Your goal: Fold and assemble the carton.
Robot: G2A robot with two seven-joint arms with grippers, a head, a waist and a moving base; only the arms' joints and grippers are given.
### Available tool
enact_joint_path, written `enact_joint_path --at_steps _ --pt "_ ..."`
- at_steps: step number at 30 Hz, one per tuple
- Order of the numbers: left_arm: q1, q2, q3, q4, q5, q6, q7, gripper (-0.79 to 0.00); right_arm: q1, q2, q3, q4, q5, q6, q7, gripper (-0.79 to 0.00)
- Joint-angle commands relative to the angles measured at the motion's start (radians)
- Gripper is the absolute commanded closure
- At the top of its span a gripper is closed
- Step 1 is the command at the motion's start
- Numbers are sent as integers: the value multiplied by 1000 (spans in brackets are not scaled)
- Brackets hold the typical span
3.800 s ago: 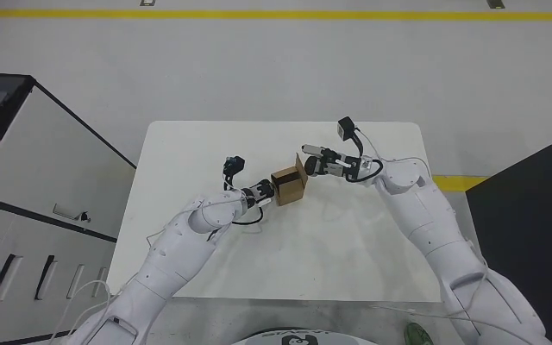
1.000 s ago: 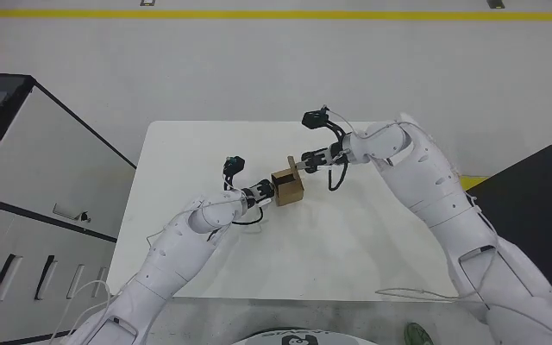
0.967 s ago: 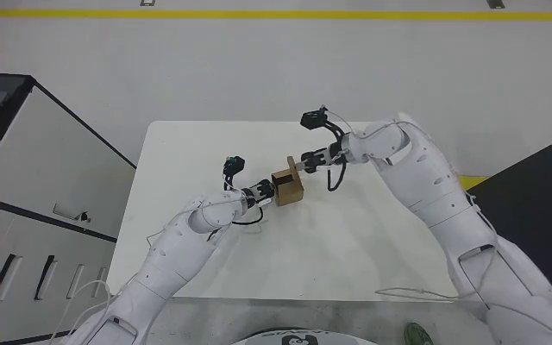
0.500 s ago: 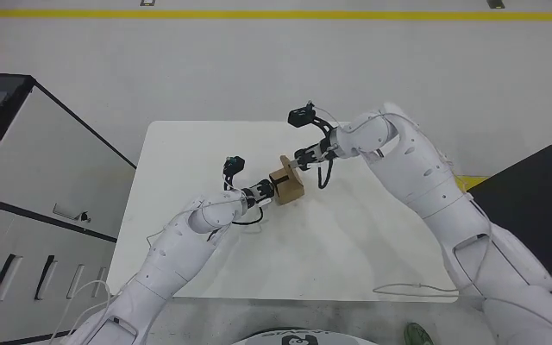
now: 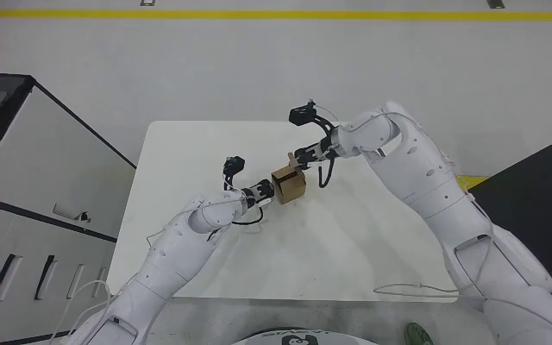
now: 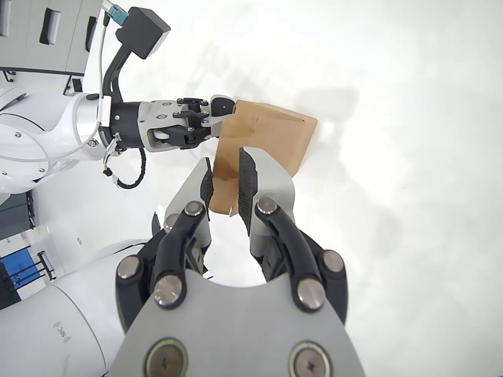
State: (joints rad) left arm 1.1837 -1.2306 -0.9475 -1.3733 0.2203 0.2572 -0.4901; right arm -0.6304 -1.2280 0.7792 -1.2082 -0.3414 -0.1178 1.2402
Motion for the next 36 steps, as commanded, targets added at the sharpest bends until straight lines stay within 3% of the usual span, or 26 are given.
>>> enact_joint_path --at_steps 1,21,36 --pt "0 0 0 0 0 0 0 0 4 -2 -7 -3 -11 2 -1 -160" --pt "0 0 0 0 0 0 0 0 51 -35 -87 40 -77 28 16 -163" --pt "0 0 0 0 0 0 0 0 60 -39 -88 28 -113 52 34 -166"
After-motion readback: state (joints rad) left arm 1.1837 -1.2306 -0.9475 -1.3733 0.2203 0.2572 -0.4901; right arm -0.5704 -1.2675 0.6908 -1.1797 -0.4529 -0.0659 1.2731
